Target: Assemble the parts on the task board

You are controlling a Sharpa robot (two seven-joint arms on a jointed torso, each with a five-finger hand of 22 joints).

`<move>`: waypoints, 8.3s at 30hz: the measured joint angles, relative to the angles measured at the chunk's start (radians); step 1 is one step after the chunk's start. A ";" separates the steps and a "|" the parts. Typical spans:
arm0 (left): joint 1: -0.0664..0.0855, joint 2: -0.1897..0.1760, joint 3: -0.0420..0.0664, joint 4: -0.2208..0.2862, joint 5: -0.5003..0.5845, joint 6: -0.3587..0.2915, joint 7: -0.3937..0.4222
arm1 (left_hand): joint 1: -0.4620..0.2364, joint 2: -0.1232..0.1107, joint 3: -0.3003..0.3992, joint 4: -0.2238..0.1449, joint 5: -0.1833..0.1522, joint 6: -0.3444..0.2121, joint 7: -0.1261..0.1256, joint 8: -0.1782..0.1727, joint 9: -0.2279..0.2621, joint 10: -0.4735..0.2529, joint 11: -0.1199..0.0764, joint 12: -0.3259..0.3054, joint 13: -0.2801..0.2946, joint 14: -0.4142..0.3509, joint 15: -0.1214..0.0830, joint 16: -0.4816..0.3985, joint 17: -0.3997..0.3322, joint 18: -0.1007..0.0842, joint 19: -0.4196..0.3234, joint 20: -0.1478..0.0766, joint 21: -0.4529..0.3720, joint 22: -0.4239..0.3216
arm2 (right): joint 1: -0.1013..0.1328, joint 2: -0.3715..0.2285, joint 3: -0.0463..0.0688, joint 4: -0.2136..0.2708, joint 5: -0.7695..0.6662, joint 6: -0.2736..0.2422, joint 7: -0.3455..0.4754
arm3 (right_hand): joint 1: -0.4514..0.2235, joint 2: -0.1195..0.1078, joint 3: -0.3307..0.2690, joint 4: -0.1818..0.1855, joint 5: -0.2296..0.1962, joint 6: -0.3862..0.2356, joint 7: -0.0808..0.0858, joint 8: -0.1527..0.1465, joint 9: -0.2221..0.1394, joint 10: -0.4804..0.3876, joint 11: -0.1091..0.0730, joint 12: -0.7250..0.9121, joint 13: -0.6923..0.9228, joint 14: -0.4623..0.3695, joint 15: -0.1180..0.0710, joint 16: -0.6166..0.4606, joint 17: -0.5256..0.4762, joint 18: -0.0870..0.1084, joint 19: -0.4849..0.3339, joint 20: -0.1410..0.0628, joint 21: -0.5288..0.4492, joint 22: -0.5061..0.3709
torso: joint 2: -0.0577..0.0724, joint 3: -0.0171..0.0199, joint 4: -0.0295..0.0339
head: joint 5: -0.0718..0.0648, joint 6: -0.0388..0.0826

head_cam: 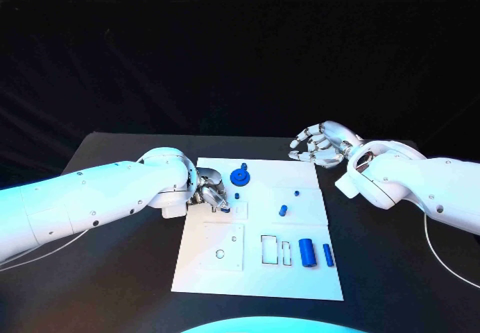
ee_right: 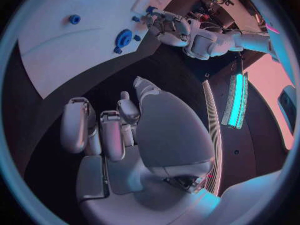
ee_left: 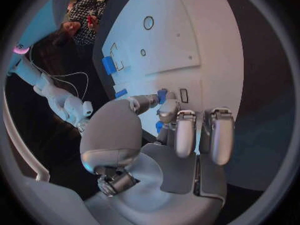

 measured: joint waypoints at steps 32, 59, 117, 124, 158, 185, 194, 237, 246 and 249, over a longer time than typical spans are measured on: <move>0.010 0.027 -0.010 -0.040 0.042 0.020 -0.003 | -0.067 0.027 0.000 0.000 0.019 0.022 -0.003 0.009 0.011 0.022 -0.014 0.009 0.015 -0.001 -0.013 -0.004 0.000 0.000 0.000 -0.007 0.000 0.001 | 0.000 -0.001 0.000 0.001 0.000 0.000 0.000 | -0.005 -0.005 0.003 0.003 0.000 0.000 0.000 0.000 0.000 0.000 0.000 0.000 0.000 0.000 0.000 0.000 0.001 0.000 0.000 0.000 -0.003 0.000 | 0.000 0.0004 0.0002 | -0.006 -0.006; 0.009 0.031 -0.013 -0.046 0.041 0.017 -0.005 | -0.134 0.021 -0.008 -0.039 -0.005 0.069 -0.028 -0.004 0.013 0.025 -0.018 0.009 0.016 0.000 -0.014 -0.004 0.000 0.000 0.000 -0.014 0.000 0.000 | 0.000 -0.002 0.000 0.004 0.000 0.000 0.002 | -0.005 -0.005 0.008 0.003 0.000 0.000 0.000 -0.004 0.000 0.000 0.000 -0.004 -0.003 0.000 0.000 -0.004 0.000 0.000 0.000 0.000 -0.008 -0.001 | 0.000 0.0003 0.0002 | -0.011 -0.007; 0.042 -0.042 0.087 0.007 0.062 0.057 -0.007 | -0.092 0.009 -0.352 0.132 -0.017 0.056 -0.017 -0.069 0.012 -0.005 -0.006 -0.016 -0.010 0.000 -0.014 -0.004 0.000 0.000 0.000 -0.014 -0.016 0.000 | -0.002 -0.005 0.000 -0.004 -0.009 -0.002 0.011 | -0.009 -0.009 0.018 0.001 0.000 0.000 0.000 -0.004 0.000 0.000 0.000 -0.004 -0.004 0.000 0.000 -0.008 0.000 0.000 -0.007 0.000 -0.012 -0.001 | -0.002 0.0012 0.0005 | -0.008 0.021; 0.060 -0.004 0.090 -0.093 0.073 0.059 -0.006 | -0.047 0.019 -0.384 0.140 -0.017 0.023 0.009 -0.134 -0.030 -0.035 0.016 -0.034 -0.036 0.002 -0.001 -0.004 0.000 0.000 -0.001 -0.008 -0.027 0.000 | -0.002 -0.005 0.000 -0.007 -0.009 -0.002 0.011 | -0.009 -0.009 0.018 0.001 0.000 0.000 0.000 -0.004 0.000 0.000 0.000 -0.004 -0.004 0.000 0.000 -0.008 0.000 0.000 -0.007 0.000 -0.012 -0.001 | 0.000 0.0003 0.0000 | -0.005 0.023; 0.074 0.191 0.052 -0.443 0.031 0.080 0.017 | -0.042 0.014 -0.395 0.141 -0.017 0.023 0.009 -0.134 -0.037 -0.038 0.020 -0.034 -0.040 -0.002 0.002 -0.004 0.000 0.000 0.000 -0.007 -0.028 0.000 | -0.002 -0.006 0.000 -0.002 -0.010 -0.005 0.012 | -0.009 -0.009 0.021 -0.001 0.000 0.000 0.000 -0.004 0.000 -0.004 0.004 -0.009 -0.008 0.000 0.000 -0.008 0.001 0.000 -0.007 0.000 -0.015 0.000 | 0.002 -0.0006 0.0001 | 0.001 0.017; 0.062 0.220 0.039 -0.492 0.032 0.105 0.030 | -0.009 0.031 -0.400 0.136 -0.017 0.023 0.009 -0.139 -0.042 -0.038 0.020 -0.034 -0.036 -0.002 0.002 -0.004 0.000 0.000 -0.003 -0.003 -0.028 0.000 | -0.002 -0.003 0.000 -0.002 -0.010 -0.005 0.013 | -0.009 -0.009 0.021 -0.001 0.000 0.000 0.000 -0.004 0.000 -0.003 0.003 -0.009 -0.008 0.000 0.000 -0.008 0.000 0.000 -0.007 0.000 -0.015 -0.001 | 0.000 0.0004 -0.0001 | 0.003 0.012; 0.062 0.219 0.039 -0.494 0.055 0.106 0.034 | 0.056 0.053 -0.394 0.129 -0.017 0.034 0.006 -0.139 -0.046 -0.042 0.016 -0.034 -0.036 -0.002 0.002 -0.004 0.000 0.000 -0.003 -0.003 -0.028 0.000 | -0.002 -0.003 0.000 -0.001 -0.010 -0.005 0.013 | -0.013 -0.013 0.028 0.001 0.000 0.000 0.000 -0.004 0.000 -0.003 0.004 -0.009 -0.006 0.000 0.000 -0.008 0.000 0.000 -0.007 0.000 -0.015 -0.001 | 0.000 0.0007 0.0005 | 0.002 0.010; 0.060 0.001 0.037 -0.196 0.300 0.049 0.049 | 0.088 0.007 -0.120 0.057 0.042 0.027 -0.009 -0.058 0.027 -0.012 -0.005 -0.017 -0.027 0.002 -0.002 -0.008 0.000 0.000 -0.003 -0.003 -0.028 0.000 | -0.002 -0.006 0.000 -0.011 -0.008 -0.012 0.015 | -0.034 -0.043 0.094 -0.001 0.004 -0.014 0.001 -0.010 0.006 -0.199 0.003 -0.268 -0.298 -0.003 -0.003 -0.153 -0.127 0.040 -0.121 -0.001 -0.237 -0.051 | -0.002 0.0004 0.0023 | 0.005 0.008; 0.044 -0.055 0.033 -0.087 0.290 0.011 0.042 | 0.088 0.007 -0.120 0.057 0.049 0.035 -0.009 -0.055 0.028 -0.007 -0.004 -0.017 -0.025 -0.002 -0.005 -0.008 0.000 0.000 -0.004 -0.003 -0.028 0.000 | -0.002 -0.001 -0.001 -0.033 0.011 -0.031 0.031 | -0.047 -0.084 0.211 -0.018 0.008 -0.045 0.027 -0.010 0.030 -0.268 0.028 -0.571 -0.592 -0.215 0.021 -0.799 -0.663 0.102 -0.346 0.024 -0.842 -0.437 | -0.003 -0.0003 0.0027 | 0.016 0.003; 0.040 -0.068 0.029 -0.062 0.258 -0.001 0.041 | 0.083 0.002 -0.120 0.057 0.054 0.036 -0.010 -0.052 0.028 -0.005 -0.005 -0.017 -0.023 -0.002 -0.005 -0.008 0.000 0.000 -0.003 -0.003 -0.028 0.000 | -0.002 0.001 -0.001 -0.042 0.025 -0.037 0.039 | -0.054 -0.091 0.228 -0.035 0.010 -0.062 0.025 -0.010 0.039 -0.307 0.047 -0.638 -0.668 -0.251 0.043 -0.927 -0.693 0.102 -0.367 0.045 -0.928 -0.508 | -0.003 -0.0002 0.0027 | 0.021 0.001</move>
